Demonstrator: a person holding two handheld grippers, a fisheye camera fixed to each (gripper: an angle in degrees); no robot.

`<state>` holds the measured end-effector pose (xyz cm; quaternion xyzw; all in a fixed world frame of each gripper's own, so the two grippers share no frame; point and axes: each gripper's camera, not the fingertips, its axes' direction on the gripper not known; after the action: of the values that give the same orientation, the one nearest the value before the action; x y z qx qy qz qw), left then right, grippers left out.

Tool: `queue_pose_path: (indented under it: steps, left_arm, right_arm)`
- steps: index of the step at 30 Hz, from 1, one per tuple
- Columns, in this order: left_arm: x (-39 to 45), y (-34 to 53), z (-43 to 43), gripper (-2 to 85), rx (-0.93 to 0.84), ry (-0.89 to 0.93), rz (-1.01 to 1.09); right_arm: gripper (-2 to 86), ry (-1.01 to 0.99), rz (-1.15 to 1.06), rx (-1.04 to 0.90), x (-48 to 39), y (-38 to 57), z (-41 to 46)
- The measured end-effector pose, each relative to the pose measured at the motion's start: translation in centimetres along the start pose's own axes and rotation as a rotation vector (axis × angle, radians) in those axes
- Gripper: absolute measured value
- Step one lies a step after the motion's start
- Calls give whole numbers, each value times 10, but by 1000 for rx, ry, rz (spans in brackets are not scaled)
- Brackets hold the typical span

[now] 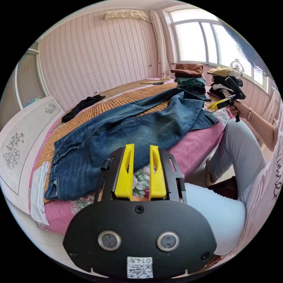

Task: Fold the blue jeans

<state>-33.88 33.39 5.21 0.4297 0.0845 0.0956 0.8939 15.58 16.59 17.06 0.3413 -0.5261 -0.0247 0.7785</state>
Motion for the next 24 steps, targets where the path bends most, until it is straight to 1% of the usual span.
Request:
queue_pose_path:
  steps: [1,3,5,7,10,11,13,15,17,21,24]
  left_arm:
    - [24,-7,8,92,-15,14,47]
    - [50,-19,22,102,-69,15,96]
    - [67,-33,35,107,-131,-79,104]
    - [68,-41,33,108,-136,-66,81]
    - [63,-47,40,113,-173,-46,45]
    - [59,-44,39,107,-144,3,37]
    - [50,-43,37,103,-143,54,4]
    - [44,-44,36,94,-152,102,-15]
    - [43,-47,33,63,-153,170,16]
    - [57,-51,21,11,-140,135,90]
    - [67,-52,12,-5,-130,80,151]
  right_arm:
    - [176,42,5,-3,-8,12,4]
    - [180,74,11,53,-17,26,2]
    - [180,56,30,85,-19,34,1]
    - [159,26,42,108,-20,41,-2]
    - [118,-52,30,53,-21,45,6]
    - [113,-49,26,69,-21,47,6]
    - [92,-48,38,104,-17,52,7]
    - [76,-100,54,111,-11,54,6]
    - [36,-132,75,95,-5,56,3]
    - [11,-200,79,157,1,67,-20]
    - [5,-157,40,180,-5,69,-41]
